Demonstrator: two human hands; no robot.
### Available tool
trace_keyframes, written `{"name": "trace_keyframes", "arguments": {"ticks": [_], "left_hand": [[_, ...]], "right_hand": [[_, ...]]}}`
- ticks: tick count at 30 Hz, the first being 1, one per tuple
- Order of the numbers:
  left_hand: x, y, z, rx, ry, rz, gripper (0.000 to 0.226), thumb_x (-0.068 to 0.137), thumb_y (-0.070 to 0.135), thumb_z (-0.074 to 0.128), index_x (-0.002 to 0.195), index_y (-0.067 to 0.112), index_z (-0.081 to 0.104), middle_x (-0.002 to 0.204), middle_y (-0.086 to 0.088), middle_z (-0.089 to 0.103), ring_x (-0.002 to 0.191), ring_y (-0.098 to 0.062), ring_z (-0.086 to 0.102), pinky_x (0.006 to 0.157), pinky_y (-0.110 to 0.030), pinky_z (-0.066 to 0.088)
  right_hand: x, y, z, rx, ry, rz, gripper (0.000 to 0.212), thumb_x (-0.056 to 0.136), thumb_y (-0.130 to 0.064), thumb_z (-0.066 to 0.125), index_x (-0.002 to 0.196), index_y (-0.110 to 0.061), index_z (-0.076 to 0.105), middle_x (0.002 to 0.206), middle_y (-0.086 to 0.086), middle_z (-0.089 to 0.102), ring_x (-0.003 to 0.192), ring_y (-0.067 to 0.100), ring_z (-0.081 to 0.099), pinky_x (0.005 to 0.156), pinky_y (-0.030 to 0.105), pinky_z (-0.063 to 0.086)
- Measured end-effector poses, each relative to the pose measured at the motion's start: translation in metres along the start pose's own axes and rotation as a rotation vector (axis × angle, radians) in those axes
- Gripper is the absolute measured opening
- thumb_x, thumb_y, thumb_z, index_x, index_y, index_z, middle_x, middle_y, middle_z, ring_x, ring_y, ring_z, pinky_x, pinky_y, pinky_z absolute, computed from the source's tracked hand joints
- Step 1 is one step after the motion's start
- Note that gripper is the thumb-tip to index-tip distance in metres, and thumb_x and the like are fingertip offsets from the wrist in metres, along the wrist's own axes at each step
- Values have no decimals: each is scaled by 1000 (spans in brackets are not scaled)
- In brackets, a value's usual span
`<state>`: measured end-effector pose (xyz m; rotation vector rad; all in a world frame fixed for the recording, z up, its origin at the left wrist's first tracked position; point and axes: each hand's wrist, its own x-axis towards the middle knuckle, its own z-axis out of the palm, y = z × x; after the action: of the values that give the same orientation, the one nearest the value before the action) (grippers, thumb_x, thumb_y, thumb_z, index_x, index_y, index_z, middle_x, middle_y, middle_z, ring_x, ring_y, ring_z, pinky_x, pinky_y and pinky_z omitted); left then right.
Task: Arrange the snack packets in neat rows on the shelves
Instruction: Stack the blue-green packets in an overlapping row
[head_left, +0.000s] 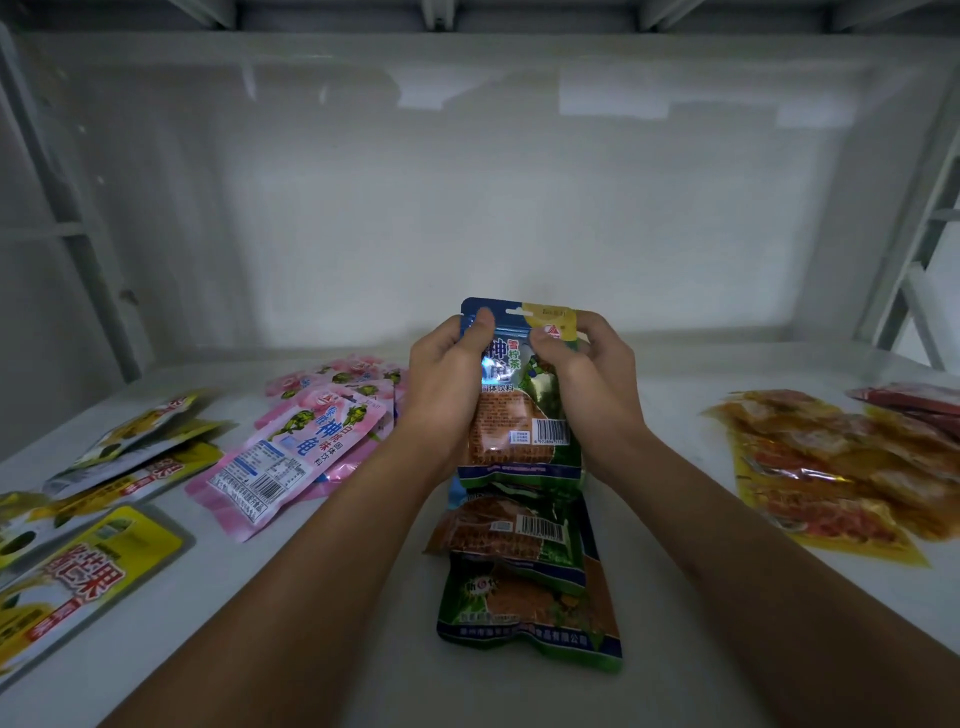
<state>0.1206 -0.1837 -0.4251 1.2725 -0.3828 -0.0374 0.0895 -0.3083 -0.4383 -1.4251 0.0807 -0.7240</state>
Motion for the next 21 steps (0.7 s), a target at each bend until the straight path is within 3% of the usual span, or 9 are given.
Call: {"name": "trace_keyframes", "arguments": {"ticks": [9,12,15,21], "left_hand": [[0,2,1,48,-29,-25,28,107,35,58,103,14,77,101,-12,80,97,-31,77,89,-46,60],[0,-1,2,114,-114,-52,16,103,25,65,105,14,77,94,-6,81,80,-21,78,72,-35,63],[2,-5,1,148,-100,-1,11,103,15,66,106,14,77,83,3,80,70,-10,75,59,-24,58],[5,-7,-6,171,-47,97,14,101,18,69,110,9,75,94,-6,81,79,-17,78,65,-27,61]], "right_hand": [[6,10,-1,-42,95,-45,23,107,-29,58,100,-12,71,95,14,78,88,31,76,85,53,62],[8,12,-3,-40,156,-25,21,106,-33,59,98,-17,70,96,15,78,91,36,76,86,58,60],[8,11,-5,14,162,61,25,103,-35,63,104,-11,68,96,12,78,90,33,77,86,55,62],[-1,20,-2,-68,10,-3,36,100,-42,66,96,-8,77,90,14,79,85,35,78,84,62,60]]}}
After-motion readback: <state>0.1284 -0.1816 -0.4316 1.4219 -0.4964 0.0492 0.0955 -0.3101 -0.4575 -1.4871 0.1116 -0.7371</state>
